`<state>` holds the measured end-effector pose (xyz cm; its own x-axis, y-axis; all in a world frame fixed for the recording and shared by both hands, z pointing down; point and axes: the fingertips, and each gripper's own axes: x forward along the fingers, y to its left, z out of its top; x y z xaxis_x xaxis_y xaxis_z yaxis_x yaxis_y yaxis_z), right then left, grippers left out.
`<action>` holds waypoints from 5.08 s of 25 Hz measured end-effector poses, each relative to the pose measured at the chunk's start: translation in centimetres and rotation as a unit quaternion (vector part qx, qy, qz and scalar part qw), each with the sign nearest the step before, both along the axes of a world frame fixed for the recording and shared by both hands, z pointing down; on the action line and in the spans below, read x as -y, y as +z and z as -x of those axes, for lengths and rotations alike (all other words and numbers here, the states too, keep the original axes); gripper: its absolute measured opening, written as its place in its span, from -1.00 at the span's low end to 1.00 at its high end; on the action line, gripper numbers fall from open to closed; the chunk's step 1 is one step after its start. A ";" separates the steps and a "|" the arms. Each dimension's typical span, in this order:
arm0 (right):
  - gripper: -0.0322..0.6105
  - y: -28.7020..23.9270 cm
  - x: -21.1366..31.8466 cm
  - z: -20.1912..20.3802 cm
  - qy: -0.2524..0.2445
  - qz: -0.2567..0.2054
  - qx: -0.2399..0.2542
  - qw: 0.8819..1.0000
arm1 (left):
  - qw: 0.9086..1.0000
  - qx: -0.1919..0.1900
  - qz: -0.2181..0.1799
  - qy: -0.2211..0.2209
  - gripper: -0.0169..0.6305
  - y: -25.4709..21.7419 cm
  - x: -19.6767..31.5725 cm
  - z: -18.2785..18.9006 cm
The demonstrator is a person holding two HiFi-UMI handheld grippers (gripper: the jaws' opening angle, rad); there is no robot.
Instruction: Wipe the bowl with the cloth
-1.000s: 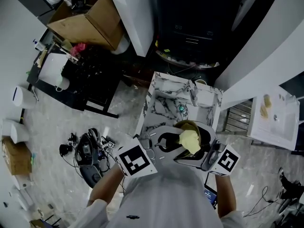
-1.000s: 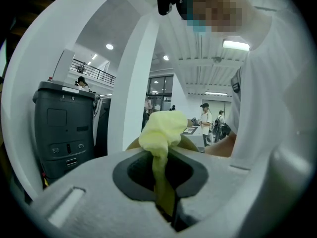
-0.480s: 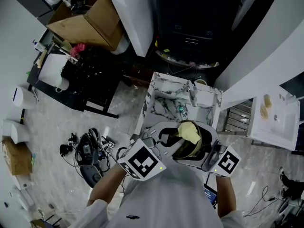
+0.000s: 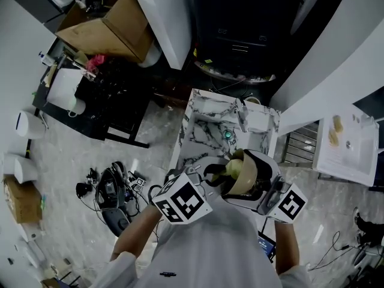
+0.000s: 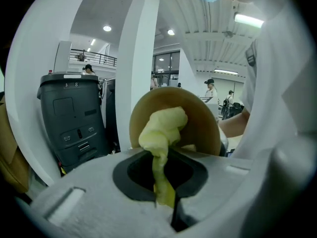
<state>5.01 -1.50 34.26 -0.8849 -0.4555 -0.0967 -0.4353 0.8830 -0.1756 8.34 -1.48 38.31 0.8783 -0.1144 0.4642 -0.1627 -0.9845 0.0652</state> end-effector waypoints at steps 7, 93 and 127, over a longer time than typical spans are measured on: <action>0.63 -0.4 -0.6 0.8 -0.020 -0.002 0.007 1.000 | 0.998 -0.025 0.009 0.054 -0.85 -0.8 -2.0 0.5; 0.63 -0.5 -2.2 3.6 -0.090 -0.014 -0.018 0.996 | 0.990 -0.003 0.012 0.139 -0.85 -0.5 -3.2 2.9; 0.63 1.2 -0.1 1.7 -0.017 -0.003 -0.037 0.999 | 0.995 -0.096 0.041 -0.001 -0.85 -1.7 -0.9 4.4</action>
<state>3.32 -1.39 35.45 -0.9046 -0.4249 -0.0333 -0.4168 0.8983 -0.1389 3.97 -0.55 36.57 0.9514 -0.0846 0.2960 -0.1409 -0.9746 0.1743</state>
